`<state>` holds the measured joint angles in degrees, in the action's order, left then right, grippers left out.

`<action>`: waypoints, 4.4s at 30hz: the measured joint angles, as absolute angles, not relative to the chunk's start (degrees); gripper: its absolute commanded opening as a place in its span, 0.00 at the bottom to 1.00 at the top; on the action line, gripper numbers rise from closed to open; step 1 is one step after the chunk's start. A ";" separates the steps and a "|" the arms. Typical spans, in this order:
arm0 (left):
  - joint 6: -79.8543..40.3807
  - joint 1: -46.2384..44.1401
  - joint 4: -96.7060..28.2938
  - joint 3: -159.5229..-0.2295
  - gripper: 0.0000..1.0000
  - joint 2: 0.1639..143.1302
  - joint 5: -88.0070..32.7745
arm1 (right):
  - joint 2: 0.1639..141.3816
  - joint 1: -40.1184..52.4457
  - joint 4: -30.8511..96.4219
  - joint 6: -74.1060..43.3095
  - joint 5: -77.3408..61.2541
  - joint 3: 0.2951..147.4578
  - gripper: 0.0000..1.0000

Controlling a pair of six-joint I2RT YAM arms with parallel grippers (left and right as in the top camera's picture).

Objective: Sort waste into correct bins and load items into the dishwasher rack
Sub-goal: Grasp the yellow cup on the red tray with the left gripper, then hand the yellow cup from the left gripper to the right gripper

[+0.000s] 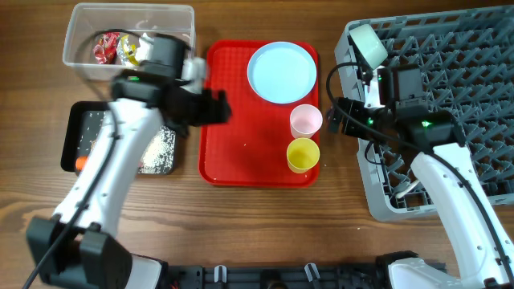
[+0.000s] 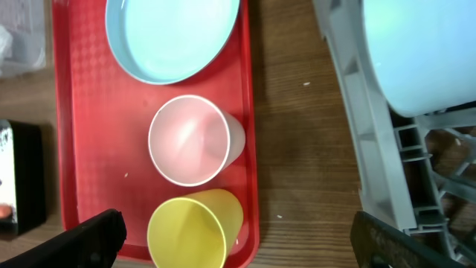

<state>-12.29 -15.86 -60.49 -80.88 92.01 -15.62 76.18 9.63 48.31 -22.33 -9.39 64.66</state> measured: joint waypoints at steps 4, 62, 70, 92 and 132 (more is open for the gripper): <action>-11.16 -23.66 -60.77 -80.88 0.75 95.00 -16.05 | 76.18 7.68 48.36 -22.48 -9.39 64.66 1.00; -15.33 -15.62 -47.81 -80.66 0.04 94.39 -45.36 | 76.18 6.63 42.89 -5.93 -43.77 64.64 1.00; -13.93 -15.66 -39.70 -80.60 0.04 94.39 -59.83 | 76.18 6.63 32.82 -3.75 -56.10 64.18 1.00; -13.93 -12.78 -26.04 -80.51 0.04 94.39 -82.02 | 76.29 6.63 -0.08 -14.83 -78.85 60.82 0.93; -14.26 -15.70 -25.23 -80.51 0.73 94.39 -75.16 | 76.29 12.34 -4.97 -16.49 -72.82 60.71 0.57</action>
